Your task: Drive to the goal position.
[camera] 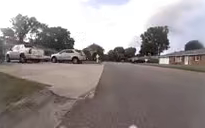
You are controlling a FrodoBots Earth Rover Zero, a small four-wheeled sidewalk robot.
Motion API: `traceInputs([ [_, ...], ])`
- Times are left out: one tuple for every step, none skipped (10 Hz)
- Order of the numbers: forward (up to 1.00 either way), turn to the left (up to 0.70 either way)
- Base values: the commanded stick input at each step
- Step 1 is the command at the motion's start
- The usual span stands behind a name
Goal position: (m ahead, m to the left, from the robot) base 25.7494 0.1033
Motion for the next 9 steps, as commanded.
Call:
traceInputs([
  [1.00, 0.03],
  [1.00, 0.03],
  [1.00, 0.03],
  [1.00, 0.03],
  [1.00, 0.03],
  [1.00, 0.02],
  [1.00, 0.02],
  [1.00, 0.01],
  [1.00, 0.00],
])
